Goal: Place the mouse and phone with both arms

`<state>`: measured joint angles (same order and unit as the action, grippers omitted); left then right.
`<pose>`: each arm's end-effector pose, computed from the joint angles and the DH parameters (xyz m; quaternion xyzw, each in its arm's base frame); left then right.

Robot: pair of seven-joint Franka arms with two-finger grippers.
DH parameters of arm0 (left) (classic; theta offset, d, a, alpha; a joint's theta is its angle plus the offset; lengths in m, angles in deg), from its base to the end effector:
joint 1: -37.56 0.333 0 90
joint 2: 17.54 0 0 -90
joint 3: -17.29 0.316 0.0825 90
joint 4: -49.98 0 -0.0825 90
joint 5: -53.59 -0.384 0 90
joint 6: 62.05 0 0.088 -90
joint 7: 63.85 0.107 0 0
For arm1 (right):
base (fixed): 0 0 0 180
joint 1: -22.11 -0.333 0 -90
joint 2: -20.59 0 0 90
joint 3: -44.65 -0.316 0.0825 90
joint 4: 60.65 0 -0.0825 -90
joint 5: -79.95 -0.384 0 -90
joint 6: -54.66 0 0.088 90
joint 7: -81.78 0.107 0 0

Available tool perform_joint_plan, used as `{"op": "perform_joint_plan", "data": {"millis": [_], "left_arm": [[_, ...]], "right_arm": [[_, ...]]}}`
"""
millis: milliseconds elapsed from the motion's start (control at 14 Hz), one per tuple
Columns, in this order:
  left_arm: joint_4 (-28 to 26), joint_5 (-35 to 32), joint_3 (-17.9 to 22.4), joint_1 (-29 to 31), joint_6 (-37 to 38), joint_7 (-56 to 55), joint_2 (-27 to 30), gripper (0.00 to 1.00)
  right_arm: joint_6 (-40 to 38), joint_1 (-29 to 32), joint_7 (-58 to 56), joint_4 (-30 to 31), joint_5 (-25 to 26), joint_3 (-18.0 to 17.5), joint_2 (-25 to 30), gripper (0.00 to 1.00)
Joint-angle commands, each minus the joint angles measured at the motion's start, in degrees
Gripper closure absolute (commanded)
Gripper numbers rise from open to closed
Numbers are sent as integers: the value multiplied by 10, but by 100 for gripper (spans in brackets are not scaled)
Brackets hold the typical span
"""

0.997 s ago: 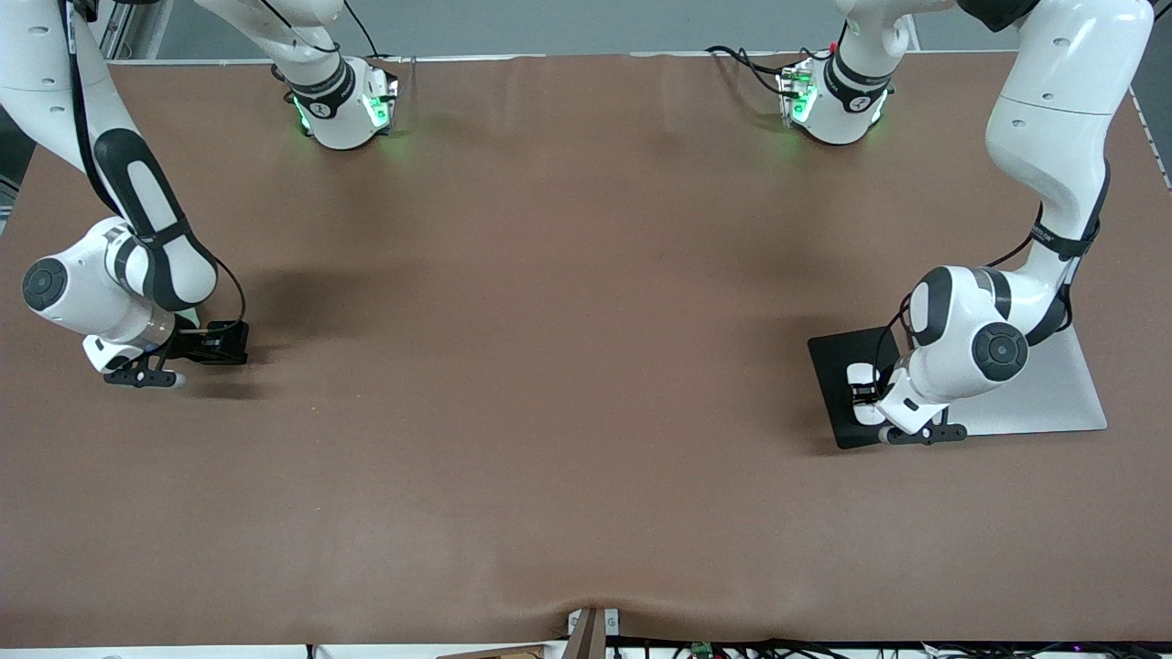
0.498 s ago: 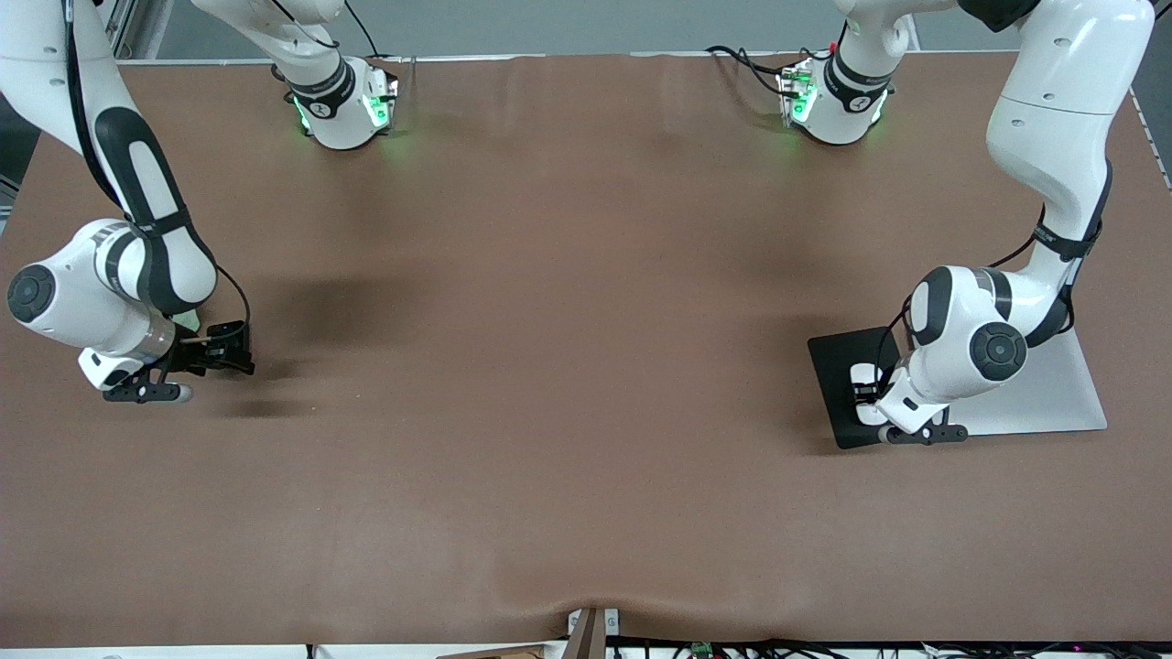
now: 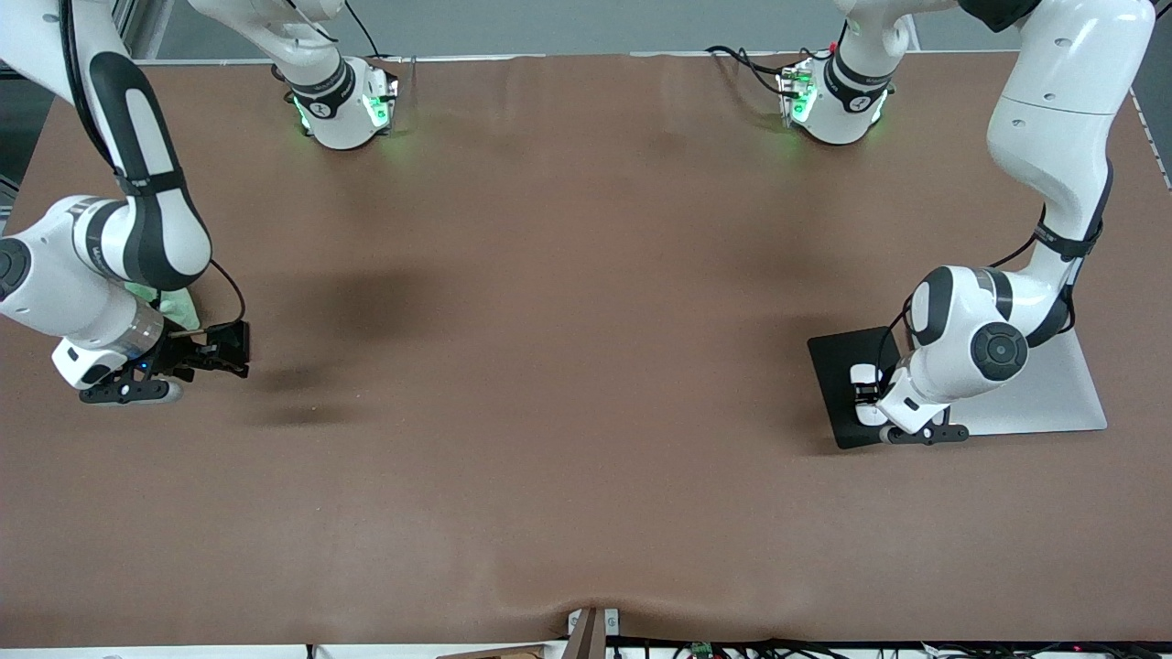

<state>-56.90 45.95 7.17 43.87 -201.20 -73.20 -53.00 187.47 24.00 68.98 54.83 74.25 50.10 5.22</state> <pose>0.6326 -0.0366 0.1826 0.9997 0.0118 -0.0222 0.0065 0.5950 -0.0730 0.3239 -0.9994 -0.0164 -0.0220 0.0210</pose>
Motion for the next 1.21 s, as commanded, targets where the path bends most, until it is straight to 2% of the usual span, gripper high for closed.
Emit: {"op": "perform_joint_plan", "data": {"millis": [0, 214, 356, 498, 712, 854, 1139], "left_arm": [[-1, -13, -3, 2, -1, -13, 6, 0], [2, -13, -6, 0, 9, -12, 24, 0], [3, -13, -9, 0, 17, -12, 40, 0], [8, -13, -10, 0, 26, -11, 61, 0], [61, -13, -10, 1, 111, -8, 80, 0], [87, -13, -10, 1, 152, -5, 94, 0], [108, -13, -10, 1, 185, -3, 140, 0]], "right_arm": [[-122, -14, 55, -57, 19, -1, 25, 0], [-255, -14, 62, -142, 18, -2, 27, 0], [-314, -14, 63, -180, 18, -3, 40, 0], [-342, -22, 62, -189, 18, -3, 73, 0], [-381, -21, 64, -198, 18, -2, 111, 0], [-424, -21, 86, -229, 17, -1, 112, 0], [-506, -18, 101, -279, 18, 2, 113, 0]]}}
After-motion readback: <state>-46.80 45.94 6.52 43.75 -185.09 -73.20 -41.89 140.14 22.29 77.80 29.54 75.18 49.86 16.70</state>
